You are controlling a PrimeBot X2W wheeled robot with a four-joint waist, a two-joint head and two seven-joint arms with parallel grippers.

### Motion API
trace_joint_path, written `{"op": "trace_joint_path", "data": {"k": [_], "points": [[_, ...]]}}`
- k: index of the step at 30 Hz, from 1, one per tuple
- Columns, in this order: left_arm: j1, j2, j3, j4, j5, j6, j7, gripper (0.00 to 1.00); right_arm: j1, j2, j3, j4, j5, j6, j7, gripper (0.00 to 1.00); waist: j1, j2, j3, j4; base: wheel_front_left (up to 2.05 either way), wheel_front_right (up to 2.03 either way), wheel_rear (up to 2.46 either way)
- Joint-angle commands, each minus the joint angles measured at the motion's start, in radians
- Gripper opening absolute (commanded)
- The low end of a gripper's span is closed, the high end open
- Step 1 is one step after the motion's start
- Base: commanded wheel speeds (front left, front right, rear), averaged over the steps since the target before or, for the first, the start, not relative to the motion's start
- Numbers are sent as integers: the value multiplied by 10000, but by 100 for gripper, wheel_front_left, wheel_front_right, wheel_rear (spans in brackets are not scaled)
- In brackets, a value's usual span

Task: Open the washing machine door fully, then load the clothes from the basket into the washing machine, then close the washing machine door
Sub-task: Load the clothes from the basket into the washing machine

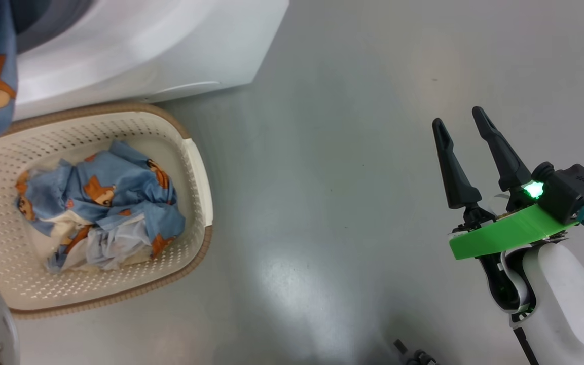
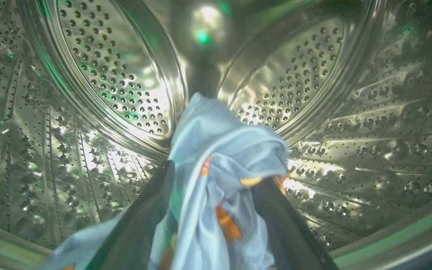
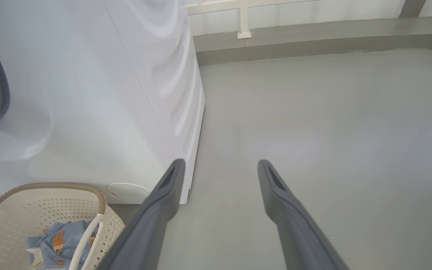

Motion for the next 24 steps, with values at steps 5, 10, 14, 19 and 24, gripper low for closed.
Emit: {"op": "trace_joint_path", "data": {"k": [5,10,14,19,24], "points": [[500,339,-549,323,-117,-34,-51,100,46,-96,275,23,-5,54,-80,100,0,0,-475,251,0,0,0],[998,307,-1083,800,-456,-35,-51,100,-31,-113,423,200,98,54,-80,100,0,0,-1043,329,0,0,0],[1595,370,-1383,650,-721,-35,-51,100,-51,-175,487,344,257,54,-80,100,0,0,-1532,400,0,0,0],[2422,397,-1434,118,-1095,-35,-51,100,-26,-162,588,479,397,54,-80,100,0,0,-2105,452,0,0,0],[3922,464,-1672,-891,-1245,-36,-51,100,80,-227,655,641,565,54,-80,100,0,0,-3018,583,0,0,0]]}}
